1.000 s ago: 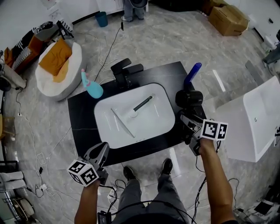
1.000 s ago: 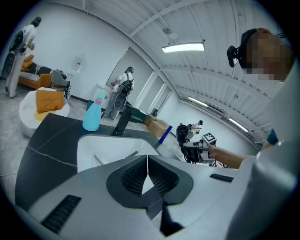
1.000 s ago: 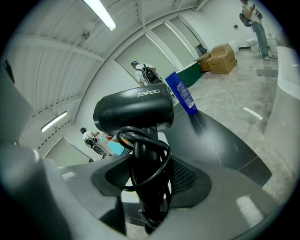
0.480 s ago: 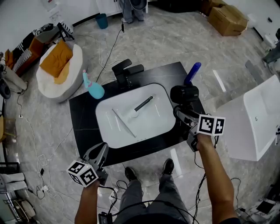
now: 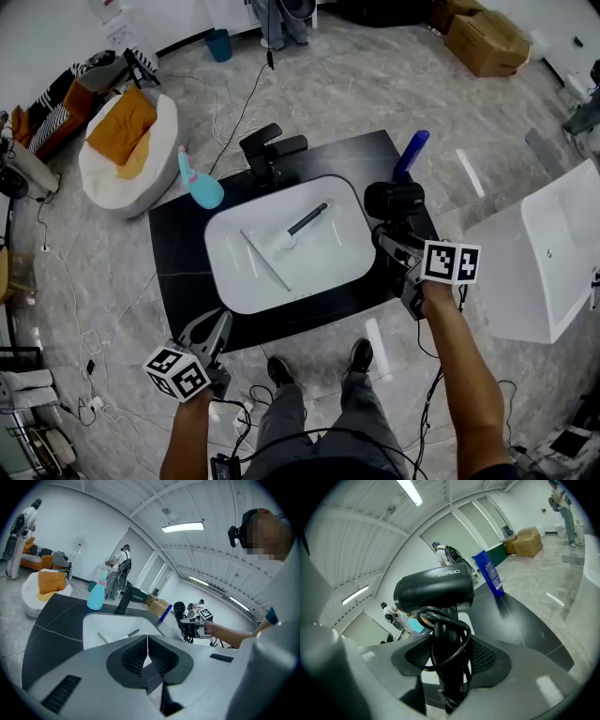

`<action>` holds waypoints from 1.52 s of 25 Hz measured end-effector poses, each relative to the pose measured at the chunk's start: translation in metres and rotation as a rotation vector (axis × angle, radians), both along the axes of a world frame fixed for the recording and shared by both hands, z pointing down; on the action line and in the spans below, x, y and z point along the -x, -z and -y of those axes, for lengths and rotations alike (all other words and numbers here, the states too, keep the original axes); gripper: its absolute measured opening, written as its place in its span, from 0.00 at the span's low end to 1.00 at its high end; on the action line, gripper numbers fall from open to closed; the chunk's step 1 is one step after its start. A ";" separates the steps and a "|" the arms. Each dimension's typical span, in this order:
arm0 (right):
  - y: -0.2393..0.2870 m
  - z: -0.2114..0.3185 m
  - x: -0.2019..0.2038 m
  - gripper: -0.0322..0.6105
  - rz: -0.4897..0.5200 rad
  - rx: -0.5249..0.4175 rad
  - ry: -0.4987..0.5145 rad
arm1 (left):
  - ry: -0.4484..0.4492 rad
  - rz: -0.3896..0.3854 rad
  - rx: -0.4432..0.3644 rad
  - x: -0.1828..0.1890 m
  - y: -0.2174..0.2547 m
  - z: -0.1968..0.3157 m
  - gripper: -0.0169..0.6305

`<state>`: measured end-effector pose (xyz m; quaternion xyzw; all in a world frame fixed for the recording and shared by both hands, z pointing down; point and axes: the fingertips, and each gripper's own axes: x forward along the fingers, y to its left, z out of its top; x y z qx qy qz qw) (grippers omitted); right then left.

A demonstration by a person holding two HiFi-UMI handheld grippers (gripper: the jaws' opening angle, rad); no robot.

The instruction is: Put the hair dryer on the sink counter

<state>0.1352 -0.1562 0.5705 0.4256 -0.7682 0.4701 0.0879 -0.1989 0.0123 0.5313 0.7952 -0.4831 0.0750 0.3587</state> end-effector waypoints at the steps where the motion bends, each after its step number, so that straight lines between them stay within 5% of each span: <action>1: -0.001 0.000 0.000 0.45 -0.001 0.001 0.002 | 0.000 -0.001 -0.001 -0.001 0.000 0.000 0.04; 38: -0.009 -0.005 0.011 0.45 -0.021 0.007 0.016 | 0.008 -0.018 0.013 0.003 -0.003 -0.003 0.04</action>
